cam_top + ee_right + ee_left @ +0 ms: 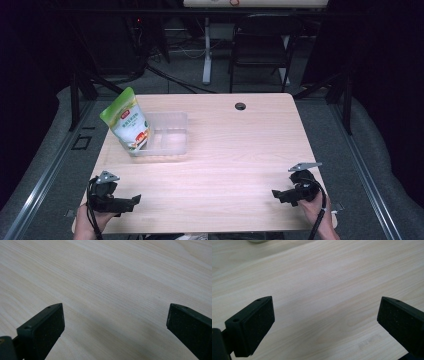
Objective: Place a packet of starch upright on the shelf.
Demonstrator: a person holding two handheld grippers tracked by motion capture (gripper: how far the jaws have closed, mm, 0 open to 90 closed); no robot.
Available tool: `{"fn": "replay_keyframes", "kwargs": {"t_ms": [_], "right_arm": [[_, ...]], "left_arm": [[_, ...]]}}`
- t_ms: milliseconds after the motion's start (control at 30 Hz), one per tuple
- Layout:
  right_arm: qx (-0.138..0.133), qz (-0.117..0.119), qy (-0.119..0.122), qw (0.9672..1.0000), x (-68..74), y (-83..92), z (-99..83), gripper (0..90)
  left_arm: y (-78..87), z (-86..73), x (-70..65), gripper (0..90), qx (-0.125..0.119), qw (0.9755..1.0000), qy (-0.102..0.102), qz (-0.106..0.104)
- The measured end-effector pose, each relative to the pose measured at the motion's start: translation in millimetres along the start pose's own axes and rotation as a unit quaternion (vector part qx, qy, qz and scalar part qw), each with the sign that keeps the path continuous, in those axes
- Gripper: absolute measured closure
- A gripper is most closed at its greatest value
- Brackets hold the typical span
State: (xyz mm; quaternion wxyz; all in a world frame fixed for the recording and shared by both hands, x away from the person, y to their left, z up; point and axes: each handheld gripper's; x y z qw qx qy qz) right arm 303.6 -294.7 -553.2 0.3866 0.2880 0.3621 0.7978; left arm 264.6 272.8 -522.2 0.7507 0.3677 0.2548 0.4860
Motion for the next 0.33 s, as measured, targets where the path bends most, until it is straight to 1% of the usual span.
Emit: {"fn": "replay_keyframes", "kwargs": {"t_ms": [67, 100, 167, 233, 267, 333], "right_arm": [[0.0, 0.001, 0.0, 1.0, 0.1, 0.2, 0.0, 1.1], [0.0, 0.0, 0.0, 1.0, 0.1, 0.4, 0.0, 1.1], [0.0, 0.001, 0.002, 1.0, -0.2, 0.6, -0.1, 1.1], [-0.001, 0.001, 0.0, 1.0, -0.4, 0.8, -0.2, 1.1], [-0.001, 0.001, 0.0, 1.0, -0.5, 0.7, -0.2, 1.1], [-0.001, 0.002, 0.0, 1.0, -0.8, 0.5, -0.2, 1.1]], "left_arm": [[-2.4, -2.0, 0.3, 0.7, 0.0, 1.0, 0.0, -0.002], [-3.1, -2.2, 0.7, 0.6, 0.002, 1.0, 0.0, -0.006], [-3.6, -2.5, 1.0, 0.5, -0.003, 1.0, 0.001, -0.005], [-4.7, -2.6, 1.4, 0.5, 0.0, 1.0, -0.004, -0.008], [-5.7, -2.9, 1.4, 0.5, 0.004, 0.9999, -0.003, -0.01], [-7.2, -3.4, 2.4, 0.4, 0.003, 0.9999, -0.001, -0.016]]}}
Point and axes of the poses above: each handheld gripper's, and its own axes: y roughly backward along the jaws, z roughly out of its top, x roughly to its left, and after that the axes turned 5 degrees about z, right-handed
